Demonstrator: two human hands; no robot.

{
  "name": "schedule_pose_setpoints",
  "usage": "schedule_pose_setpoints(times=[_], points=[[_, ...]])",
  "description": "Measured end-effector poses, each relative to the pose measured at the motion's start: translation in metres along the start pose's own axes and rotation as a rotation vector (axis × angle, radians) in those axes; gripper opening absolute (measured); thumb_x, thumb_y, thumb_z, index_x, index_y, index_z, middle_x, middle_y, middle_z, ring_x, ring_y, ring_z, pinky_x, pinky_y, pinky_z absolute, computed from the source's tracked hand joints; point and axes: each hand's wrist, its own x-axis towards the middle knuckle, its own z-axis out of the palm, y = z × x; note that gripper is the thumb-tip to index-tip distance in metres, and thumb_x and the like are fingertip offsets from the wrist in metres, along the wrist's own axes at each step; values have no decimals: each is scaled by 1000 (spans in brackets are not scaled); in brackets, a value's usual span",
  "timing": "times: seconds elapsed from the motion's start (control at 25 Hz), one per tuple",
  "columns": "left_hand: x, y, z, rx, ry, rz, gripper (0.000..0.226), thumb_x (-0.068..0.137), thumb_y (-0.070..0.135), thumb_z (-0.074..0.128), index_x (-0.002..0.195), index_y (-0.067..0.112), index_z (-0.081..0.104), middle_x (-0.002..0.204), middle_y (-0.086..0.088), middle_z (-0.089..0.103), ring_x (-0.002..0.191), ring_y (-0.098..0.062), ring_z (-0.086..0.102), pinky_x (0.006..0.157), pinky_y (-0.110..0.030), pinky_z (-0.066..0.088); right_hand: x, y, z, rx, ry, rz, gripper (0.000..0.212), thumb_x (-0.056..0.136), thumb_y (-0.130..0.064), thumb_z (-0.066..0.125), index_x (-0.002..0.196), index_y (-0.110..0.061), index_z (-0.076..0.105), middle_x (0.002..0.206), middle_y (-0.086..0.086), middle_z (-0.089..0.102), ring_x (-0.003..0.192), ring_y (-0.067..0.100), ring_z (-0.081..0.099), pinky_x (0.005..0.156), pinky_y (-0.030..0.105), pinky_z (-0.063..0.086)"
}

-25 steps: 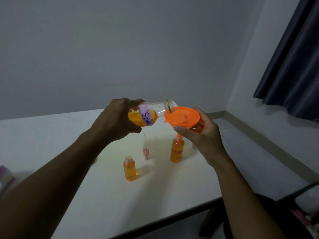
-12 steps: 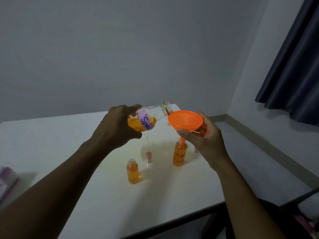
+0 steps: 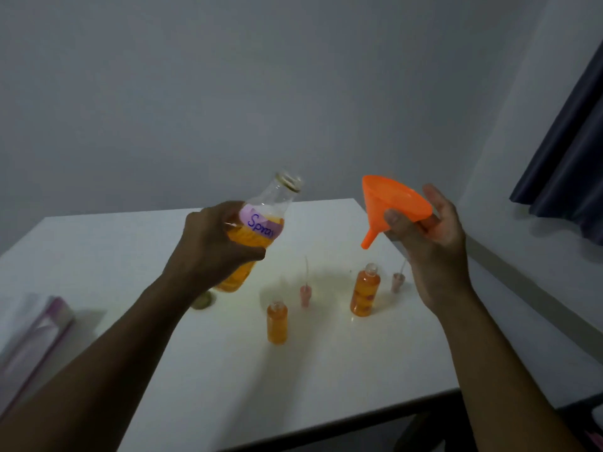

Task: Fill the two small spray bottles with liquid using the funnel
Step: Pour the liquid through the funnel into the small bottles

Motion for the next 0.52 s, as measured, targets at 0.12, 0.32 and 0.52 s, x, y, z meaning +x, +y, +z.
schedule_pose_setpoints(times=[0.12, 0.32, 0.52], points=[[-12, -27, -25, -75, 115, -97, 63, 59, 27, 87, 116, 19, 62, 101, 3, 68, 90, -13, 63, 69, -25, 49, -7, -12, 45, -12, -135, -35, 95, 58, -48, 93, 140, -28, 51, 131, -8, 64, 113, 6, 66, 89, 28, 57], [-33, -85, -57, -106, 340, -239, 68, 61, 28, 88, 122, 19, 59, 112, -2, 68, 100, -19, 63, 84, -39, 53, -17, -3, 152, -149, -359, -32, 91, 62, -59, 86, 140, -27, 51, 127, -6, 66, 113, 10, 65, 94, 32, 57], [-41, -135, -71, -184, 501, -374, 75, 64, 25, 87, 131, 20, 54, 125, -4, 63, 106, -16, 58, 90, -37, 50, -17, 33, 240, -430, -505, 24, 97, 68, -56, 84, 148, -26, 39, 140, -2, 55, 123, 18, 56, 94, 31, 50]])
